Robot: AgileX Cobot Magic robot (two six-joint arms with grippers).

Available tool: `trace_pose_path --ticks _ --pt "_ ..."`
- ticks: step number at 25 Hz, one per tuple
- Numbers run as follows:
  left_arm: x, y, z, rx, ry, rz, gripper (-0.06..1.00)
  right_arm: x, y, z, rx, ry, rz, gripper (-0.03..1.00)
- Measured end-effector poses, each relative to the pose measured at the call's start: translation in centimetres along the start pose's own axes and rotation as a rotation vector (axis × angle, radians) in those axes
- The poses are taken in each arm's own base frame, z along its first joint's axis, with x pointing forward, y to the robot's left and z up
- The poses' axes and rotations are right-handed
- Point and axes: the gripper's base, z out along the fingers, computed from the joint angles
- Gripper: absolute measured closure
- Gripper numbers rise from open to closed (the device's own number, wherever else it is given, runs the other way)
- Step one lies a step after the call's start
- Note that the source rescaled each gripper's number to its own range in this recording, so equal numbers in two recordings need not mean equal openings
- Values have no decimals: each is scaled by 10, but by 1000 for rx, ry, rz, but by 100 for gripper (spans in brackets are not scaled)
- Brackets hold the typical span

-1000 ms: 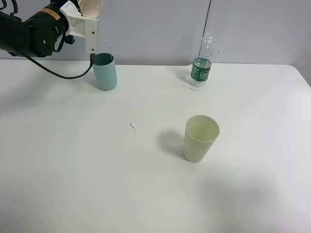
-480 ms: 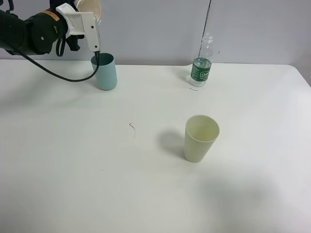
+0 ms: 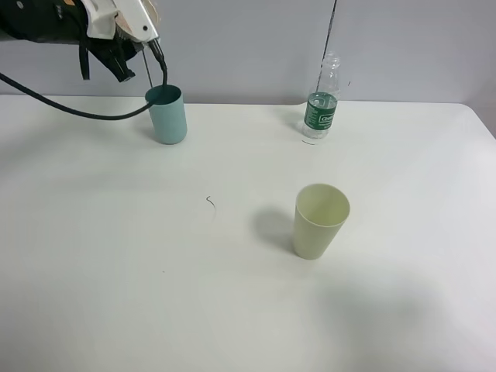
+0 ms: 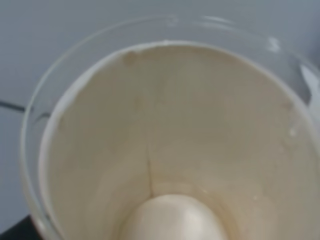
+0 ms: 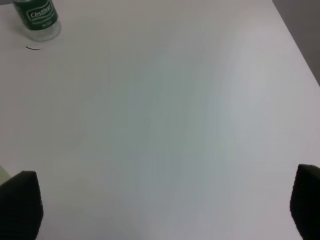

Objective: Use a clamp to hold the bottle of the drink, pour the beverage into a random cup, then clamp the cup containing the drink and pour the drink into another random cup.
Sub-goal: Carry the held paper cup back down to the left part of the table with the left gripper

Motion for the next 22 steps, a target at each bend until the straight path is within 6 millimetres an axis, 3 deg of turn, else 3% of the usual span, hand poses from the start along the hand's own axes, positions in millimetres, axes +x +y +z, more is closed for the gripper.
trace_pose_path --ticks 7,14,22 --pt "-3 4 -47 -6 -19 -181 93 0 0 0 0 0 0 -3" --pt "4 -2 -89 -79 -94 -473 93 0 0 0 0 0 0 -3" --pt "35 -42 -127 -98 -128 -721 93 0 0 0 0 0 0 -3"
